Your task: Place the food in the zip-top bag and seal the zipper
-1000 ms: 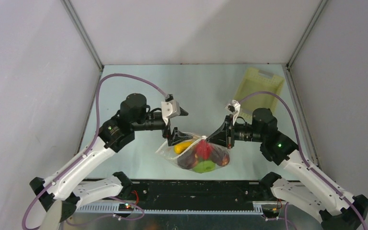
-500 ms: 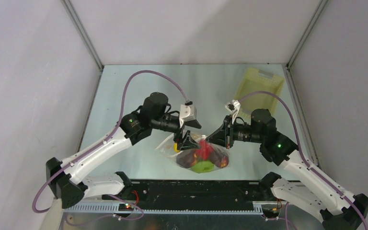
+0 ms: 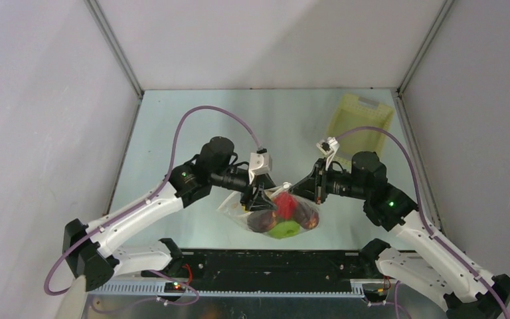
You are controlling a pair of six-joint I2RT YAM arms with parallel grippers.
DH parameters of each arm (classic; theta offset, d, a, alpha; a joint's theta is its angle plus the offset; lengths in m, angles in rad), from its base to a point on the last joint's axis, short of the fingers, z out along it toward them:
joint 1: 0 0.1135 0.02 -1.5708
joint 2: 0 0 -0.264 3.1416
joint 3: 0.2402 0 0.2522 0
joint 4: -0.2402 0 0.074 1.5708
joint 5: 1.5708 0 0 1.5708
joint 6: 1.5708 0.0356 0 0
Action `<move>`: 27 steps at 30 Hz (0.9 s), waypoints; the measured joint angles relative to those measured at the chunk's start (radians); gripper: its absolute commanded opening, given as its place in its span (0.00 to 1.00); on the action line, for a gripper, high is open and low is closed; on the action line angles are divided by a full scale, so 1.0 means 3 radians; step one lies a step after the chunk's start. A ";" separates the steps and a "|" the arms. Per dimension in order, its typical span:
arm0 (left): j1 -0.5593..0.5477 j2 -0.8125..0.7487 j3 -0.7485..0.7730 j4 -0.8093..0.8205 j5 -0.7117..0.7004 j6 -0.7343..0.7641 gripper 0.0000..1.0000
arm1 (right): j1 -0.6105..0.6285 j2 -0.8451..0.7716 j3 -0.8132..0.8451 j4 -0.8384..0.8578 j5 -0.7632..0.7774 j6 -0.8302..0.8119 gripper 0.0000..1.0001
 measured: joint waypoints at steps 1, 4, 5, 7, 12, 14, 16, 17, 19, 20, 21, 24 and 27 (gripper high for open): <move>-0.0009 0.0000 -0.0013 0.0008 -0.0001 -0.0005 0.62 | -0.0010 -0.0005 0.0000 -0.0004 0.0014 0.0000 0.00; -0.0045 -0.0003 -0.0055 0.0055 -0.0023 -0.0053 0.61 | -0.0029 -0.0033 0.0000 -0.0024 0.0046 0.0001 0.00; -0.0053 -0.0003 -0.0062 0.0055 -0.0038 -0.0062 0.61 | -0.0031 -0.0042 0.0000 -0.0032 0.0047 0.0000 0.00; -0.0069 -0.0003 -0.0088 0.0053 -0.0090 -0.0083 0.60 | -0.0029 -0.0064 0.0000 -0.0053 0.0057 -0.0001 0.00; -0.0093 -0.0003 -0.0106 0.0041 -0.0177 -0.0112 0.40 | -0.0031 -0.0120 0.0000 -0.0080 0.0074 -0.0008 0.00; -0.0098 -0.0003 -0.0106 0.0036 -0.0207 -0.0122 0.30 | -0.0029 -0.0139 0.0000 -0.0090 0.0075 -0.0027 0.00; -0.0103 -0.0003 -0.0106 0.0029 -0.0256 -0.0135 0.22 | -0.0029 -0.0153 0.0000 -0.0114 0.0076 -0.0039 0.00; -0.0107 -0.0003 -0.0106 0.0025 -0.0271 -0.0141 0.18 | -0.0031 -0.0159 0.0000 -0.0130 0.0075 -0.0045 0.00; -0.0109 -0.0003 -0.0106 0.0020 -0.0296 -0.0146 0.07 | -0.0029 -0.0169 0.0000 -0.0158 0.0071 -0.0064 0.00; -0.0111 -0.0003 -0.0106 0.0019 -0.0306 -0.0142 0.02 | -0.0029 -0.0174 0.0000 -0.0172 0.0069 -0.0074 0.00; -0.0112 -0.0003 -0.0106 0.0017 -0.0324 -0.0139 0.01 | -0.0029 -0.0182 0.0000 -0.0188 0.0065 -0.0102 0.00; -0.0117 -0.0001 -0.0106 0.0006 -0.0341 -0.0142 0.00 | -0.0029 -0.0206 0.0000 -0.0237 0.0031 -0.0188 0.01; -0.0123 -0.0001 -0.0106 -0.0003 -0.0340 -0.0140 0.00 | -0.0019 -0.0220 0.0000 -0.0272 0.0001 -0.0317 0.26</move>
